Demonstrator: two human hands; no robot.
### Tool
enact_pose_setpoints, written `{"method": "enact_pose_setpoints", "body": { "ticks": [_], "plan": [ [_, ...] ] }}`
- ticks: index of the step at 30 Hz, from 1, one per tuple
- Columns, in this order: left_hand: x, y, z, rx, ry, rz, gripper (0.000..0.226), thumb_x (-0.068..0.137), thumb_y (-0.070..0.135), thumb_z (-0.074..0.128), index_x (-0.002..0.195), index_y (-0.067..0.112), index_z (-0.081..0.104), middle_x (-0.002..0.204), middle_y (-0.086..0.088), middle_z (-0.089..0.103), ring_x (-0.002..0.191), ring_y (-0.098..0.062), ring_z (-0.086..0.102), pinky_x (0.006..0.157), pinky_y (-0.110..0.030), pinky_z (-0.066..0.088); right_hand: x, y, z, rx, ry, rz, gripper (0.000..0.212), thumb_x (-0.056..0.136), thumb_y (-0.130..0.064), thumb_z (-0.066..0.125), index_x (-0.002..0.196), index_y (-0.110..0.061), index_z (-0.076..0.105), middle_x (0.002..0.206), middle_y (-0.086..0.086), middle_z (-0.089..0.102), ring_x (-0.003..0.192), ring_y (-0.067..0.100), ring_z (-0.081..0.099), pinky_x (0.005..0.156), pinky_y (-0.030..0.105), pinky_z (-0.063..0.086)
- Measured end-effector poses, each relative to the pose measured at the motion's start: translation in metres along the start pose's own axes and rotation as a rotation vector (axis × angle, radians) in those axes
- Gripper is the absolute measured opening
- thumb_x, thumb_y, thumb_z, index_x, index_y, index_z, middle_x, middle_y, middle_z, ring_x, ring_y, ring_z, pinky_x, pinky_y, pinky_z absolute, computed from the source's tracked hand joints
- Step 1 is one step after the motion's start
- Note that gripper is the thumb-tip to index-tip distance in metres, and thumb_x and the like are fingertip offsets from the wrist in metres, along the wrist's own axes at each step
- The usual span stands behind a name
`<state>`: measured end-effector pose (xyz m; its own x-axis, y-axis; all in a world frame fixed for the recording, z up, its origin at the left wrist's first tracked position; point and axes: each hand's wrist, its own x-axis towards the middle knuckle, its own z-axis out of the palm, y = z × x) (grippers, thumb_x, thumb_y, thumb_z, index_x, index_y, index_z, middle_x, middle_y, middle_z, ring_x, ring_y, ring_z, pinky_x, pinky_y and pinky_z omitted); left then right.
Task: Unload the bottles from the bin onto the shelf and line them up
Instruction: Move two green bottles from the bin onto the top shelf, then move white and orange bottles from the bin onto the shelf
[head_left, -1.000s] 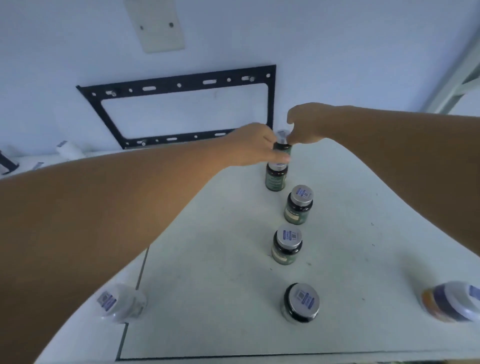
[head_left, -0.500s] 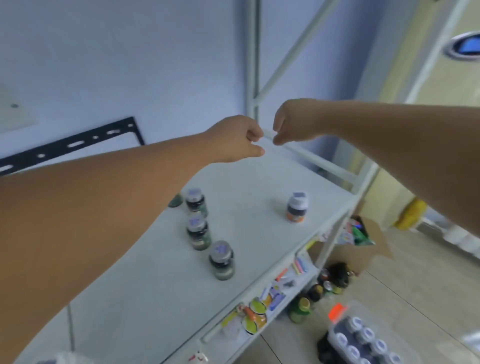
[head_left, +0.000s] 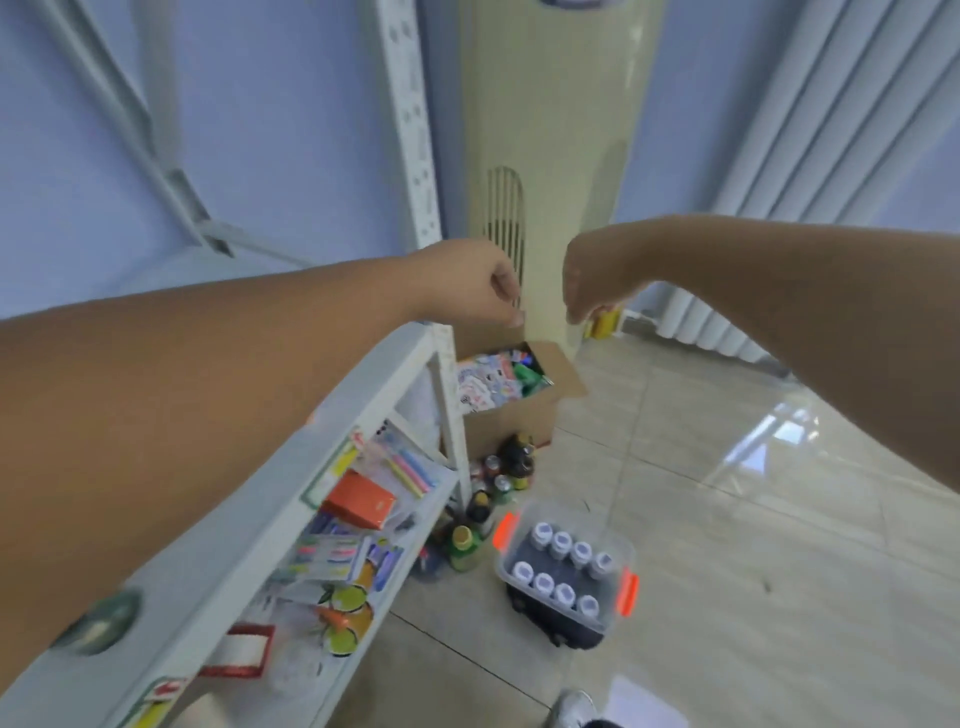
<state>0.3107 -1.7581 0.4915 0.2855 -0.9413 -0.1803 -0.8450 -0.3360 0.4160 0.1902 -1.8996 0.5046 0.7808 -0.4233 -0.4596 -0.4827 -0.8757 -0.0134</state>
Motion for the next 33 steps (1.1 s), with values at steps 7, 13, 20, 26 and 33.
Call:
{"method": "enact_pose_setpoints", "body": {
  "ticks": [7, 13, 20, 26, 33],
  "plan": [
    [0.087, 0.005, 0.136, 0.009, -0.280, -0.047, 0.029, 0.082, 0.040, 0.077, 0.099, 0.017, 0.080, 0.100, 0.003, 0.077, 0.091, -0.013, 0.070, 0.087, -0.035, 0.057, 0.056, 0.094, 0.152, 0.137, -0.211, 0.098, 0.035, 0.084, -0.035, 0.071, 0.057, -0.018, 0.057, 0.063, 0.001, 0.063, 0.068, 0.021, 0.061, 0.078, 0.034, 0.056],
    [0.132, -0.039, 0.297, 0.059, -0.616, -0.091, 0.026, 0.083, 0.034, 0.072, 0.081, 0.008, 0.077, 0.080, -0.007, 0.075, 0.078, -0.023, 0.069, 0.074, -0.036, 0.058, 0.095, 0.114, 0.316, 0.460, -0.383, 0.245, 0.020, 0.079, -0.033, 0.075, 0.085, -0.018, 0.065, 0.075, 0.000, 0.060, 0.060, 0.015, 0.052, 0.054, 0.029, 0.044],
    [0.142, -0.117, 0.470, 0.078, -0.782, -0.155, 0.047, 0.086, 0.021, 0.065, 0.054, 0.016, 0.031, 0.054, -0.005, 0.025, 0.056, -0.023, 0.029, 0.054, -0.035, 0.028, 0.135, 0.077, 0.518, 0.637, -0.458, 0.292, 0.026, 0.088, -0.032, 0.060, 0.077, -0.012, 0.047, 0.076, 0.005, 0.050, 0.074, 0.025, 0.050, 0.060, 0.027, 0.037],
    [0.141, -0.166, 0.594, 0.017, -0.765, -0.288, 0.024, 0.088, 0.020, 0.062, 0.070, 0.017, 0.046, 0.069, -0.001, 0.048, 0.064, -0.019, 0.046, 0.049, -0.030, 0.027, 0.183, 0.033, 0.630, 0.770, -0.300, 0.393, 0.032, 0.087, -0.034, 0.059, 0.110, -0.012, 0.056, 0.111, 0.006, 0.059, 0.101, 0.027, 0.057, 0.083, 0.039, 0.049],
    [0.141, -0.196, 0.683, 0.075, -0.726, -0.345, 0.019, 0.089, 0.012, 0.062, 0.106, 0.004, 0.060, 0.112, -0.015, 0.065, 0.098, -0.034, 0.062, 0.079, -0.038, 0.050, 0.230, 0.002, 0.704, 0.621, -0.221, 0.359, 0.030, 0.091, -0.033, 0.055, 0.112, -0.012, 0.059, 0.118, 0.009, 0.064, 0.113, 0.030, 0.056, 0.106, 0.040, 0.033]
  ]
}}
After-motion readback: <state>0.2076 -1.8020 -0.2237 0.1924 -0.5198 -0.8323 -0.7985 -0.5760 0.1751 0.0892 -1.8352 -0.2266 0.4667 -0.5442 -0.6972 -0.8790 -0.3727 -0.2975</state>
